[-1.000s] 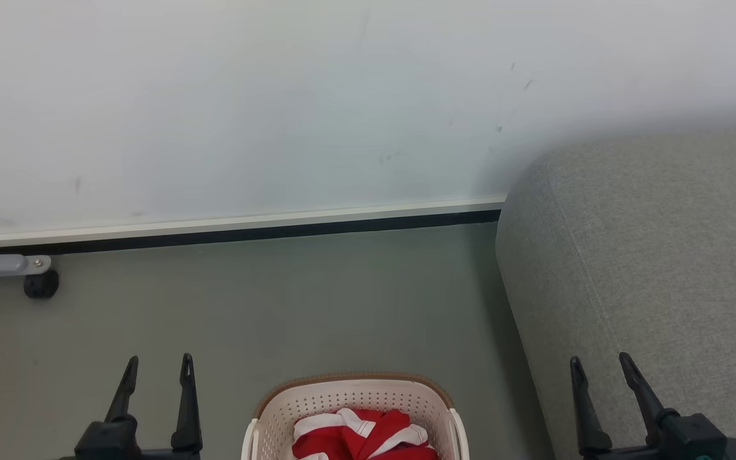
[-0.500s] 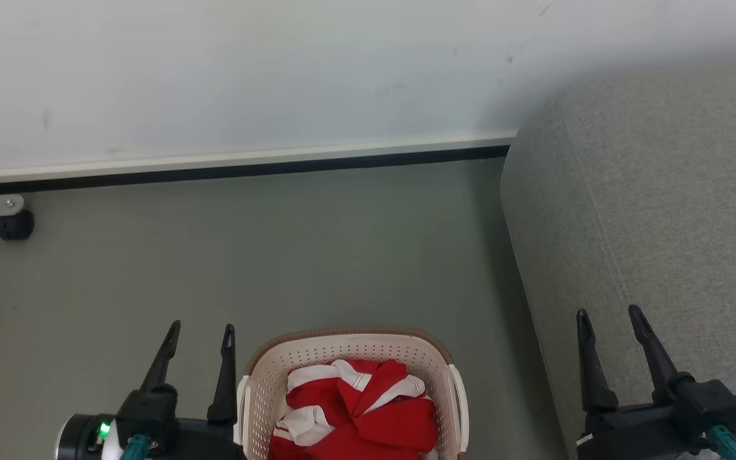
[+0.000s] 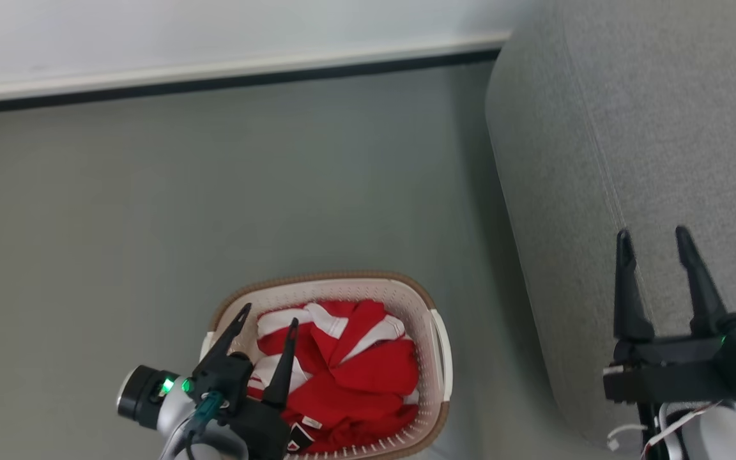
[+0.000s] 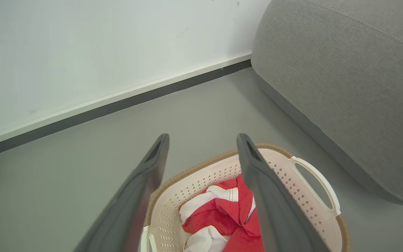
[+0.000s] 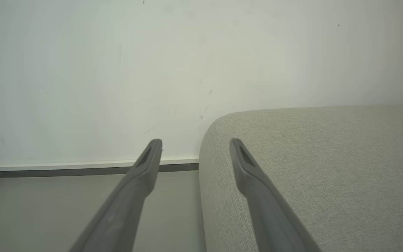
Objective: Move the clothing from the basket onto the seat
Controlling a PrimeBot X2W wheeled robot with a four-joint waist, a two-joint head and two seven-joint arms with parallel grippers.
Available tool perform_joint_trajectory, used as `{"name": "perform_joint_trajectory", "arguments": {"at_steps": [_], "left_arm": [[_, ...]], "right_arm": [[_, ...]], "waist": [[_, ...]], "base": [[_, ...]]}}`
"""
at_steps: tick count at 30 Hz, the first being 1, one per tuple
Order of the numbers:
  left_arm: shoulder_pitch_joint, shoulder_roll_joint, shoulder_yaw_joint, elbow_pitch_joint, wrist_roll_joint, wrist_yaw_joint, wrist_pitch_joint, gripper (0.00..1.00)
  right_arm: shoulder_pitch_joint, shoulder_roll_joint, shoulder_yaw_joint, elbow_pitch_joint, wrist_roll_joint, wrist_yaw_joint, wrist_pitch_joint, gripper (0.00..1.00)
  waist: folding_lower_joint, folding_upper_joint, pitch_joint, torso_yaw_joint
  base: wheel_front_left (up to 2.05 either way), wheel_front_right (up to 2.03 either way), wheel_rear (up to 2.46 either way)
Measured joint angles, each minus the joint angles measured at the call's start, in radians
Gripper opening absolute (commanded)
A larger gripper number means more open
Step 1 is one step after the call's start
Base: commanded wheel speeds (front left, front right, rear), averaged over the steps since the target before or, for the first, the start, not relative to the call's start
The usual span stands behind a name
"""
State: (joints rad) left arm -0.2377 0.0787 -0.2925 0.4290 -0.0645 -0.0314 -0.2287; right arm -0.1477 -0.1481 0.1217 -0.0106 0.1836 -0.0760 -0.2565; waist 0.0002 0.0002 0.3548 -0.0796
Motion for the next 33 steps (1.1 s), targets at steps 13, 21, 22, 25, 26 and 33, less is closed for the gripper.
{"name": "perform_joint_trajectory", "arguments": {"at_steps": [13,21,22,25,26,33], "left_arm": [[-0.132,-0.007,-0.070,0.154,0.036,-0.037,0.056,1.00],[-0.238,-0.008,-0.092,0.227,0.069,-0.049,0.087,1.00],[-0.252,-0.008,-0.095,0.235,0.071,-0.049,0.088,1.00],[-0.292,-0.009,-0.103,0.258,0.076,-0.049,0.097,1.00],[-0.305,-0.009,-0.104,0.266,0.077,-0.049,0.101,1.00],[-0.401,-0.009,-0.109,0.323,0.094,-0.057,0.121,1.00]], "right_arm": [[-0.168,-0.008,-0.027,-0.083,-0.002,0.009,0.000,1.00],[-0.255,-0.019,-0.061,-0.123,0.002,0.015,0.000,1.00],[-0.263,-0.020,-0.065,-0.128,0.002,0.015,0.000,1.00],[-0.286,-0.022,-0.073,-0.145,0.002,0.016,0.000,1.00],[-0.294,-0.022,-0.075,-0.148,0.002,0.016,0.000,1.00],[-0.360,-0.021,-0.084,-0.179,0.002,0.023,0.000,1.00]], "waist": [[0.0001,0.0000,0.166,-0.062],[0.0000,0.0001,0.280,-0.094],[0.0000,0.0001,0.294,-0.097],[0.0000,0.0000,0.337,-0.106],[0.0000,0.0000,0.351,-0.108],[-0.0001,0.0001,0.465,-0.125]], "base": [[0.00,0.00,0.00],[0.00,0.00,0.00],[0.00,0.00,0.00],[0.00,0.00,0.00],[0.00,0.00,0.00],[0.00,0.00,0.00]]}}
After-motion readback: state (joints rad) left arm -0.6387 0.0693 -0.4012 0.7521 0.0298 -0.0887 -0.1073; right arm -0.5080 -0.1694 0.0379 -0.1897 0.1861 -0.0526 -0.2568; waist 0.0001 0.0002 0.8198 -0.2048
